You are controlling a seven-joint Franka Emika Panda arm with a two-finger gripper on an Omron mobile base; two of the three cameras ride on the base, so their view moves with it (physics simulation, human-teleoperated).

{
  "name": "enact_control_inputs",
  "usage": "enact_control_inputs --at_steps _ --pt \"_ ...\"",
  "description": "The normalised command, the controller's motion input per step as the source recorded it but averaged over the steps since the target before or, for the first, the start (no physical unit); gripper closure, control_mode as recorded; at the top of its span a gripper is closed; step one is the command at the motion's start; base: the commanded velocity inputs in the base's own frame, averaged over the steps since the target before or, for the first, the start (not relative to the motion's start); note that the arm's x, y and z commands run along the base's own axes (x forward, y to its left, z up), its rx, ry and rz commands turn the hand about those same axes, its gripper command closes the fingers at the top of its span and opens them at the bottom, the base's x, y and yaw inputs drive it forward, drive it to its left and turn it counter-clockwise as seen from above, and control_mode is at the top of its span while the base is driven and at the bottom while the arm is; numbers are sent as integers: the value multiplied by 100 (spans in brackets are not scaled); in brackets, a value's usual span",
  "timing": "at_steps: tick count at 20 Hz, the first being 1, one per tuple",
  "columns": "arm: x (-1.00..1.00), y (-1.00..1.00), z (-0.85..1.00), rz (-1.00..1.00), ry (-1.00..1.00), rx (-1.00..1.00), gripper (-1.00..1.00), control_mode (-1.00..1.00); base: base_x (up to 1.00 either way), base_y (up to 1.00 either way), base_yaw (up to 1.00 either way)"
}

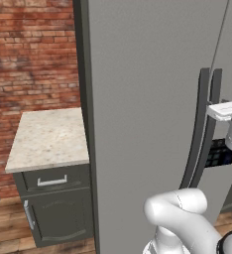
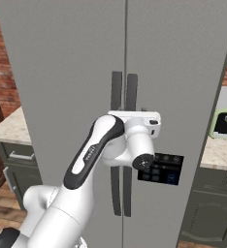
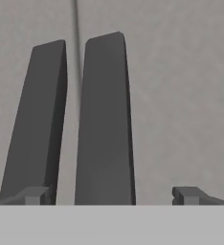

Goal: Open the freezer door, pick up the ice cube tray from the freezer, and place it on the dining counter.

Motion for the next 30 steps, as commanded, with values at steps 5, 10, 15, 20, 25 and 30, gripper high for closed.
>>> enact_control_inputs --at_steps 5,10,15,20,25,30 --pt "10 2 0 0 0 0 -100 -100 0 0 0" --pt "19 -8 0 0 0 0 -100 -100 0 0 0" --pt "8 -12 0 0 0 0 -100 -100 0 0 0" --pt "8 -3 0 0 0 0 -100 -100 0 0 0" --pt "12 0 0 0 0 0 -100 -100 0 0 0" --pt "3 8 0 0 0 0 -100 -100 0 0 0"
